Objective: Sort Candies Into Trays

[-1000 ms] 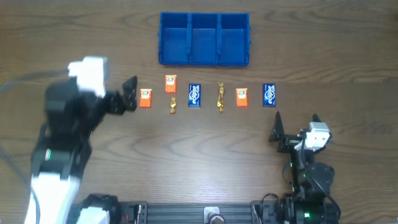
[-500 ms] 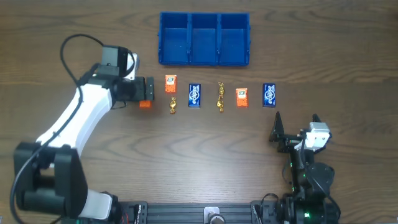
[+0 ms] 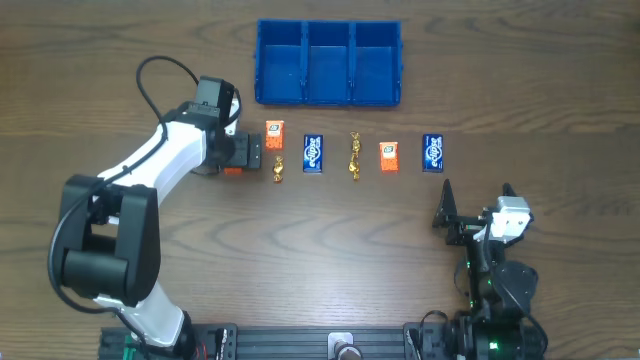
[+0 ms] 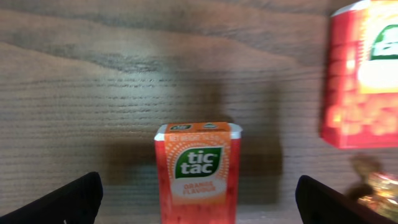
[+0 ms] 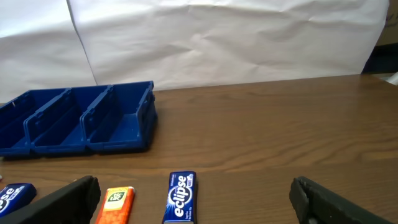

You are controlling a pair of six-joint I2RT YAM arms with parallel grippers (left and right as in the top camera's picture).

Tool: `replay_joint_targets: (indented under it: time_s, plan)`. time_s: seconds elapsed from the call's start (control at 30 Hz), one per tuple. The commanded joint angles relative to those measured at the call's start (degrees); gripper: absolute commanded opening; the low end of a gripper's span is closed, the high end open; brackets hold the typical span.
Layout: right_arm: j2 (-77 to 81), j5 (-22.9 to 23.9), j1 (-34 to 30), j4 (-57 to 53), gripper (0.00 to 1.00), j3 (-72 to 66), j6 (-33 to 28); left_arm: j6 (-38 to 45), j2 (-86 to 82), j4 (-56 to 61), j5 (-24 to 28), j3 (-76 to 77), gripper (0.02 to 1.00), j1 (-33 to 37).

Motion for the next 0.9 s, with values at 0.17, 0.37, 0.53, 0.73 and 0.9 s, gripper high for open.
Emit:
replay_joint_targets:
  time_s: [0.17, 0.37, 0.53, 0.73, 0.9]
  plan:
    - [-0.4, -0.3, -0.2, -0.5, 0.998, -0.1, -0.5, -0.9, 1.9, -0.1, -3.1, 1.2, 0.912, 0.0]
    - [-0.4, -0.3, -0.2, -0.5, 0.998, -0.1, -0.5, -0.9, 1.9, -0.7, -4.9, 1.2, 0.875, 0.0]
    - [-0.4, -0.3, -0.2, -0.5, 0.998, -0.1, -0.5, -0.8, 2.5, -0.3, -5.2, 1.2, 0.873, -0.9]
    - [-0.4, -0.3, -0.2, -0.5, 0.998, -0.1, -0.5, -1.3, 2.8, 0.3, -6.4, 1.2, 0.801, -2.0]
    - [-0.4, -0.3, -0.2, -0.5, 0.998, -0.1, -0.5, -2.0, 2.8, 0.4, -6.4, 1.2, 0.643, -2.0]
